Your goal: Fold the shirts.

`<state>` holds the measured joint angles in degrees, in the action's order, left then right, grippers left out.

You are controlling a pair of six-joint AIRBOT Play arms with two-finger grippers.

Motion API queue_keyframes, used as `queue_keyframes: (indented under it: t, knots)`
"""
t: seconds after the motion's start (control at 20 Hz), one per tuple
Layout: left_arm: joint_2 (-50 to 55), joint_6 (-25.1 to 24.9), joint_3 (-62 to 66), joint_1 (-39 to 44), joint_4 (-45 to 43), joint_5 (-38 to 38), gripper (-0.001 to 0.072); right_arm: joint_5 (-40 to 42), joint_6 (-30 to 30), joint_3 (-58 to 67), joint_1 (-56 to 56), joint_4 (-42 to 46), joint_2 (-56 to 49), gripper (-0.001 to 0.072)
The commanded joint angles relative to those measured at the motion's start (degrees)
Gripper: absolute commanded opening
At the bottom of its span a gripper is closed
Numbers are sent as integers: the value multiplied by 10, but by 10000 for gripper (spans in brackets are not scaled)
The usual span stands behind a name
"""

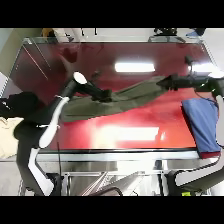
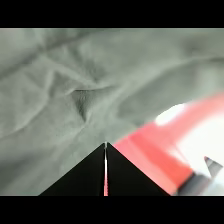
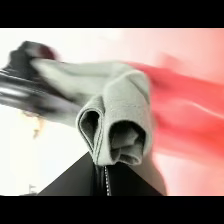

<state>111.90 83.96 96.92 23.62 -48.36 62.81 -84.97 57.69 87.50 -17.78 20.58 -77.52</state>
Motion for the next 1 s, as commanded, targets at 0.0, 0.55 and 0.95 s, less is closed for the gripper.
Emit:
queue_keyframes:
  t: [0.0, 0.55, 0.95]
  knots:
    - [57, 63, -7, 86, 4, -134, 12, -47, 40, 49, 0, -59, 34, 23]
    - [63, 43, 225, 77, 4, 142, 13, -67, 62, 49, 7, -9, 70, 23]
    - [-319, -37, 132, -169, 5, 193, 13, 138, 59, 30, 243, 39, 46, 23]
